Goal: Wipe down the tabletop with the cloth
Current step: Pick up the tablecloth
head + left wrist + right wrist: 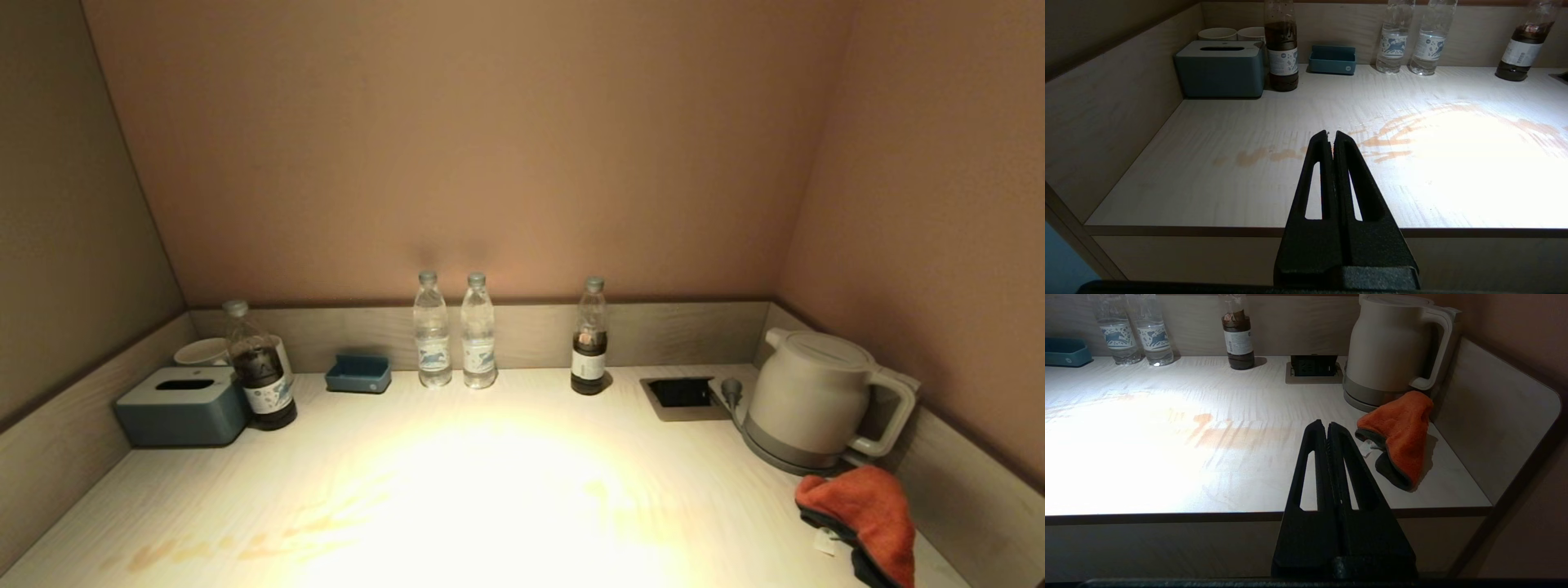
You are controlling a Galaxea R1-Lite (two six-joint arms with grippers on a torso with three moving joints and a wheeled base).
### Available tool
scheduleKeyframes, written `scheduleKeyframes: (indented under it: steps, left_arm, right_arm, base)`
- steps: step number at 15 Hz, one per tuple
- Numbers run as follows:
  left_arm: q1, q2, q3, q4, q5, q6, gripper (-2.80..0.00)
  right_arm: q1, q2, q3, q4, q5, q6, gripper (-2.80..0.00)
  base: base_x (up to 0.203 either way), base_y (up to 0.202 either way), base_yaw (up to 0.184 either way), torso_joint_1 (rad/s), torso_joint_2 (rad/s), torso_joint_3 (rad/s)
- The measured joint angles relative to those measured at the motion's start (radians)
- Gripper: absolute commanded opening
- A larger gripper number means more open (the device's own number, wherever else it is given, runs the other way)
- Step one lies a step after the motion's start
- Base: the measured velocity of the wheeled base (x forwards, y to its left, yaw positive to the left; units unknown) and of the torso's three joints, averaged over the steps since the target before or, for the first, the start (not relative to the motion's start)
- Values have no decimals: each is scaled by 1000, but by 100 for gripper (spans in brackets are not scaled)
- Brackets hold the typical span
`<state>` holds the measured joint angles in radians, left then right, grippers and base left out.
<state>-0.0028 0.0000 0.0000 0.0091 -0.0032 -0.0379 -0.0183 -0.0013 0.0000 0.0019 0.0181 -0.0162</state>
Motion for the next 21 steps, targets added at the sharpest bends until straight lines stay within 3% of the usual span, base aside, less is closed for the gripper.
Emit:
scheduleKeyframes:
  steps: [21]
  left_arm:
    - [0, 0, 0, 0, 1, 0, -280]
  right_arm:
    - [1, 0, -31, 32, 1, -55, -280]
  base:
    - [0, 0, 0, 0, 0, 0]
